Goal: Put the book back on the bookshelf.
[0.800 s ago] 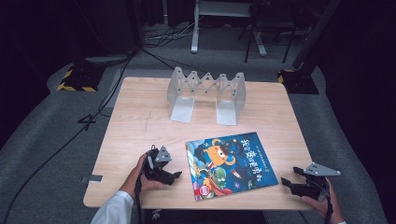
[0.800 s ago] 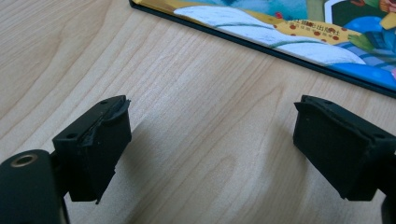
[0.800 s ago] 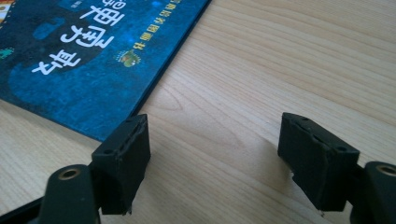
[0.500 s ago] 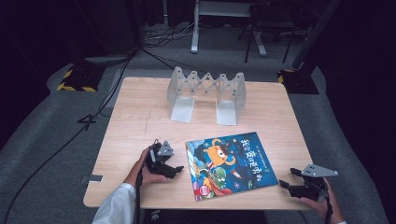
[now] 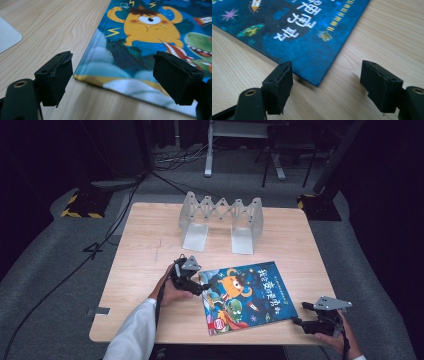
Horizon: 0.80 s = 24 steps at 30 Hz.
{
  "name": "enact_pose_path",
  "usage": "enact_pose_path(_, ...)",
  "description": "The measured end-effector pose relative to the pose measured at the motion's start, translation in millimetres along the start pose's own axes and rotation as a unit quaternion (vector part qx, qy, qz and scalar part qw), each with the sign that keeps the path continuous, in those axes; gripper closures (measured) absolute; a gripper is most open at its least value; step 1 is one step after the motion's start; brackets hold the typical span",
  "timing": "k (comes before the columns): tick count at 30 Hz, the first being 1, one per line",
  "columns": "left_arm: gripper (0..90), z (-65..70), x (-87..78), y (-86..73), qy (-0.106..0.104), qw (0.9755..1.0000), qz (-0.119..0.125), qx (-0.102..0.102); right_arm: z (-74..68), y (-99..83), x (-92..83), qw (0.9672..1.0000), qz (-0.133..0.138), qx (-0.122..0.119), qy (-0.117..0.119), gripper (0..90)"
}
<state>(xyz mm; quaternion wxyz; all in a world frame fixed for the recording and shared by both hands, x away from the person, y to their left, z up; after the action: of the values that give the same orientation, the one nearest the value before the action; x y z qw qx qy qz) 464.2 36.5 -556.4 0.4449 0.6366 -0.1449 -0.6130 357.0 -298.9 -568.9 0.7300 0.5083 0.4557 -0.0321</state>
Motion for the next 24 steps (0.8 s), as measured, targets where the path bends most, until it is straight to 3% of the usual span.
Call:
enact_pose_path(3, 16.6, -5.3, 13.7, 2.7, 0.006, 0.9999, -0.009, 0.005, -8.0, 5.5, 5.1, 0.9999, -0.005, -0.01, 0.007, 25.9)
enact_pose_path(5, 16.0, -4.8, 22.6, 1.1, -0.019, 0.9996, -0.022, -0.003, -13.5, 9.1, 8.4, 0.9997, -0.005, -0.016, 0.018, 24.8)
enact_pose_path(8, 15.6, -4.9, 25.8, 2.6, -0.035, 0.9991, -0.023, -0.011, -18.8, 13.4, 12.9, 0.9993, -0.003, -0.022, 0.029, 21.1)
enact_pose_path(12, 14.7, 0.0, 24.9, 0.7, -0.048, 0.9984, -0.032, -0.001, -19.1, 15.8, 16.3, 0.9991, -0.007, -0.026, 0.032, 17.9)
enact_pose_path(16, 14.6, 3.0, 19.3, -4.6, -0.046, 0.9982, -0.039, -0.001, -17.7, 18.4, 19.0, 0.9991, -0.006, -0.028, 0.033, 18.4)
enact_pose_path(24, 14.4, 12.3, -11.8, -33.3, -0.043, 0.9975, -0.056, -0.002, -27.2, 33.0, 33.0, 0.9979, -0.016, -0.047, 0.043, 18.5)
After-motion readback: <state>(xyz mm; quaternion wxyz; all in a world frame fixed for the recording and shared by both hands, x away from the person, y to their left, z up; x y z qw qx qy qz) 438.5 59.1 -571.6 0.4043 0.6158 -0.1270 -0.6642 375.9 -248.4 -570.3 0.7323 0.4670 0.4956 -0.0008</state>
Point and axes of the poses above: each handheld gripper's, and its own axes: x roughly forward along the jaws, y roughly out of its top, z roughly to its right, the point moved 10 cm from there along x, roughly forward along the jaws, and after that the axes turned 7 degrees about -y, right-handed, at the moved point
